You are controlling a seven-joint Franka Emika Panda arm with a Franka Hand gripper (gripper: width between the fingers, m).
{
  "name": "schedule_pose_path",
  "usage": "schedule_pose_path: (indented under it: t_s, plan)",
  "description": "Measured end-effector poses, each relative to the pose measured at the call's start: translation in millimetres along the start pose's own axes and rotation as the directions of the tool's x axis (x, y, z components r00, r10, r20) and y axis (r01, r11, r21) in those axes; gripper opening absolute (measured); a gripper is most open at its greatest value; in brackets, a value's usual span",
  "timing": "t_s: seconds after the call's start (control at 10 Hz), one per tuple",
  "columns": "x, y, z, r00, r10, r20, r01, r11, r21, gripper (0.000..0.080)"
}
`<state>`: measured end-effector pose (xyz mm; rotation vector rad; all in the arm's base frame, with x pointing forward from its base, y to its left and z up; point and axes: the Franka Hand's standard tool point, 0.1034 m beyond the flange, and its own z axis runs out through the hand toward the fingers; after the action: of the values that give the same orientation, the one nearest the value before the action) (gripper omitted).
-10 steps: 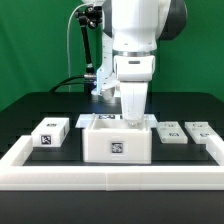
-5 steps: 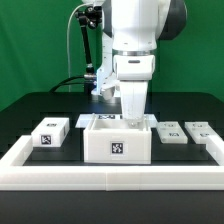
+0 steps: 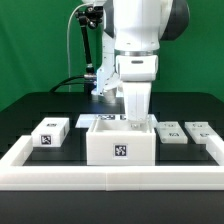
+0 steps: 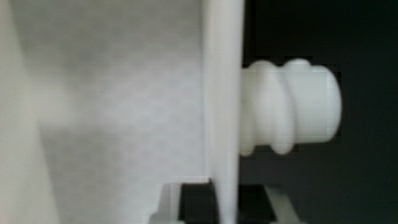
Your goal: Assemble cabinet
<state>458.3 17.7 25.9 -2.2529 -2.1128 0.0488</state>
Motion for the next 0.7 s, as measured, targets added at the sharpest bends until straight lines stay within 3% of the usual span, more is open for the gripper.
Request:
schedule_pose_path:
  t_s: [0.4,0.7]
  plan:
    - [32.5,31.9,-1.0,1.000,-0.004,-0.028,0.003,0.999,-0.041,0.0039]
    - [63.8,39.9,-1.4,0.999,-0.007,-0.042,0.005,0.999,-0.052,0.0037]
